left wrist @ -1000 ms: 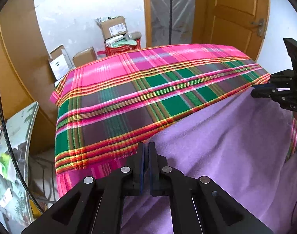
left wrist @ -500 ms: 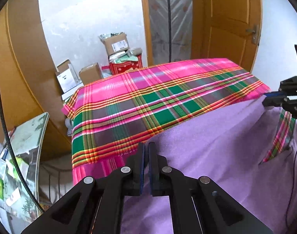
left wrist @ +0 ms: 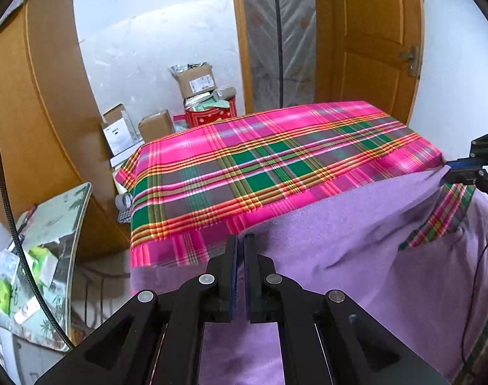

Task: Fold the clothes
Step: 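Lift the garment edge with the right gripper and fold it toward the left gripper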

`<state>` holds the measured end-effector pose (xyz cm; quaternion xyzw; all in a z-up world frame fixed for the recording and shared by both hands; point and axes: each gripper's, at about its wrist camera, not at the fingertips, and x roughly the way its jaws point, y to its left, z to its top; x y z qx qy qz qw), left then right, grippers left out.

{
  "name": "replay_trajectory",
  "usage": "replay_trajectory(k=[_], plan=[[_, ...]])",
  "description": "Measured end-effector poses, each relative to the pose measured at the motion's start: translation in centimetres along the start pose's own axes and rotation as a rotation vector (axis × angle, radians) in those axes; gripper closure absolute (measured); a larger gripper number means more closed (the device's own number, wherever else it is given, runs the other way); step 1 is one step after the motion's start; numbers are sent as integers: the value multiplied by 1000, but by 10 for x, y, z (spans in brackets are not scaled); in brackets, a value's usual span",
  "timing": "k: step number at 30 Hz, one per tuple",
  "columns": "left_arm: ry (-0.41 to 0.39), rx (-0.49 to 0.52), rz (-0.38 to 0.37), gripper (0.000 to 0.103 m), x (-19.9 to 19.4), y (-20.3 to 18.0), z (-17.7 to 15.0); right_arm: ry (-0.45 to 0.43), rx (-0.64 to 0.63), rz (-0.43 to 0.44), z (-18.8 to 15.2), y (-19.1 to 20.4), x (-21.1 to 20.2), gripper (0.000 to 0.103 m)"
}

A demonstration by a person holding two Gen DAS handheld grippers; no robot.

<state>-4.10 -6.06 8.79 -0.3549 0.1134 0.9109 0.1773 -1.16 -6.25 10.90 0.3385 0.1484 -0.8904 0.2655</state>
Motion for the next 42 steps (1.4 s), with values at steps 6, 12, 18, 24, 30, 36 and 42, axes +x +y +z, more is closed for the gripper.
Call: replay_trajectory(k=[6,12,18,24,30,36,42], plan=[[-5,-5,4,99,-14,-4,-12,1,-5,10,-12,17,-11,99],[-24,-10,14,99,-34,-10,-25,-9,-10,10,-21,30,-25,99],[-37,-13,24,99,-51,-15,-39,-31,-17,23,-33,48,-42,99],[-37,-29,31,99,-67,-17,-52,-38,-37,45,-45,68,-56,99],[-35,-29,32,99,-81,-23,-66,-38,-44,58,-59,83,-69,99],[-39,-39,41,100,-90,-26,-79,-48,-57,66,-68,98,-82,99],[-41,-56,30,100,-99,-31,-98,-34,-47,73,-84,109,-87,99]])
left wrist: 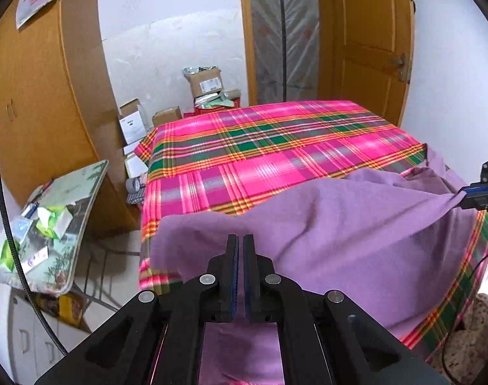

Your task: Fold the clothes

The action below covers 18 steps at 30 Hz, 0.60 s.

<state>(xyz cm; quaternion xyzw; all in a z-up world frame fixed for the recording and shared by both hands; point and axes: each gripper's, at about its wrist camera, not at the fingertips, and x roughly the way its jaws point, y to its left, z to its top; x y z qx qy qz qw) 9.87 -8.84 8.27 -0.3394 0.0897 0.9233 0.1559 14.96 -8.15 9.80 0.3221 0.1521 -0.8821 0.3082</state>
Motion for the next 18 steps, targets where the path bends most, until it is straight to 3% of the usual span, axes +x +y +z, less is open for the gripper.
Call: replay_trajectory(k=[4,9,14,18], plan=[[37,-37,-31,100,6,-1,-16,21,-8,4,-12,7,2,99],[69,-211,-64,98,18,16,-36,45,13,17,-24,7,12,99],[110,-364,-83,70,30,33,-50,56,19,16,-30,9,16,99],[147,-522,-113,58,41,52,-55,62,21,3,-33,9,20,99]])
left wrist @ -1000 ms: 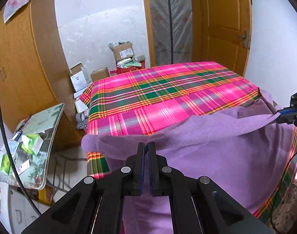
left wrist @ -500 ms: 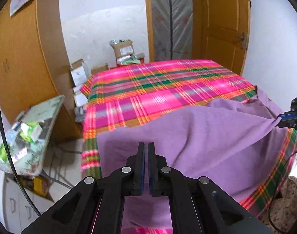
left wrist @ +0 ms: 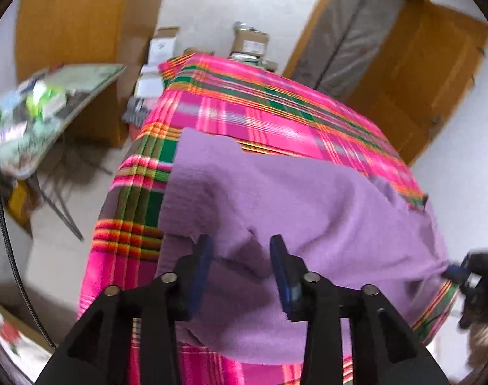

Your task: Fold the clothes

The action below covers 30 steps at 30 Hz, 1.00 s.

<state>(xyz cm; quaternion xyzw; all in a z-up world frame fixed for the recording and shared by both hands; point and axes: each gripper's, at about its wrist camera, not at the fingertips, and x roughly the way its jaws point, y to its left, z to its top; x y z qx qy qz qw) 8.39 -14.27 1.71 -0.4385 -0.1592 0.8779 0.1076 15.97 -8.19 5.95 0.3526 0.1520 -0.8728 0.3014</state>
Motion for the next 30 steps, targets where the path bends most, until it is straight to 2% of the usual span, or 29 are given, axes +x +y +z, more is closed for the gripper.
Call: replay_trajectory(k=[4,11,16,18,19,20,23,30], plan=[[60,-139,-6,55,14,16,3,2,11,1,-2,-2,2,99],[67,-257,-18,54,27,24,16,-4,38,-3,-4,-10,3,99],[62,-302,-12,55,30,25,20,-4,49,6,-7,-13,6,99],[55,-321,-12,57,30,26,21,2,43,10,-9,-12,8,99],[51,-328,-5,62,29,27,21,2,41,11,-10,-12,7,99],[49,-330,7,73,28,27,20,1,39,11,-10,-11,7,99],[42,-333,23,85,25,27,18,-2,33,10,-12,-10,5,99],[-11,-305,38,92,6,22,21,-20,12,9,-9,-6,-3,99]])
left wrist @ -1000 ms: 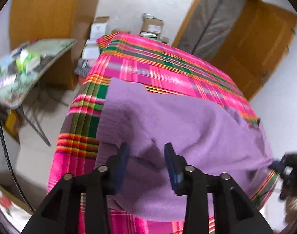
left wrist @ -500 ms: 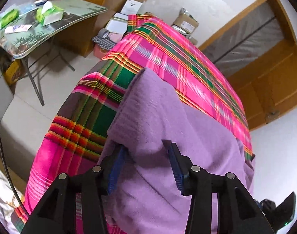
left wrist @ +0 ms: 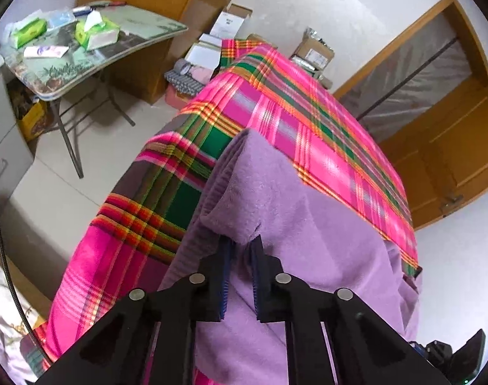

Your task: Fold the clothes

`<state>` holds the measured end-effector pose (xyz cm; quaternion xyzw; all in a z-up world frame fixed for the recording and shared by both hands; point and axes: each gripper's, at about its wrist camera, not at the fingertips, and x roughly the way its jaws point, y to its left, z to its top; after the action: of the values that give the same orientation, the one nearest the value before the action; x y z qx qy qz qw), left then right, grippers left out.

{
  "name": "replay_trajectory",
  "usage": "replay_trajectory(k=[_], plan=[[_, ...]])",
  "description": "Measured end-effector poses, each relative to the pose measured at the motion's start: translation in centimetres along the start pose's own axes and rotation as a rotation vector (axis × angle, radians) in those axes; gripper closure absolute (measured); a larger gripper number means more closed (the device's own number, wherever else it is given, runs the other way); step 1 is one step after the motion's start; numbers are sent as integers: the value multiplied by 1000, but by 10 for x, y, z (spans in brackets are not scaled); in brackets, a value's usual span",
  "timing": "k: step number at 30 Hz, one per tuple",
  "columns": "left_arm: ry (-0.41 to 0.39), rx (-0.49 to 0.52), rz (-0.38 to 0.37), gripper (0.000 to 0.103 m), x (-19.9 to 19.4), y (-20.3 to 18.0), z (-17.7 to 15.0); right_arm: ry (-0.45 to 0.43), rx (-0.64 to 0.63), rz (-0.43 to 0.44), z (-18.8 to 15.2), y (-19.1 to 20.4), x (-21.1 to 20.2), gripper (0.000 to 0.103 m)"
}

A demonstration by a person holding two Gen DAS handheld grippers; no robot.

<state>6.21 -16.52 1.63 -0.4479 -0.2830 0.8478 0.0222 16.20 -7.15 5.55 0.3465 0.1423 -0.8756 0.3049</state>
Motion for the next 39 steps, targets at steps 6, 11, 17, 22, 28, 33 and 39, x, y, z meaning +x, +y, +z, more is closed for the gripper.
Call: replay_trajectory(k=[6,11,17,22,28,33,39], plan=[[-41,33,6,92,-25,-8,-4,-16,-18,11,3,5,-13,99],[-26,44,31,92,-29,-6,-11,-4,-40,26,0,11,-18,99],[-16,44,65,92,-28,4,-25,44,-58,55,-12,17,-10,99],[3,22,90,92,-20,14,-34,98,-54,90,-24,19,5,99],[12,18,119,92,-11,19,-40,155,-36,122,-39,17,24,99],[11,4,123,91,-9,19,-40,161,-7,140,-44,13,28,99],[5,3,134,89,-10,17,-42,165,20,149,-45,10,30,98]])
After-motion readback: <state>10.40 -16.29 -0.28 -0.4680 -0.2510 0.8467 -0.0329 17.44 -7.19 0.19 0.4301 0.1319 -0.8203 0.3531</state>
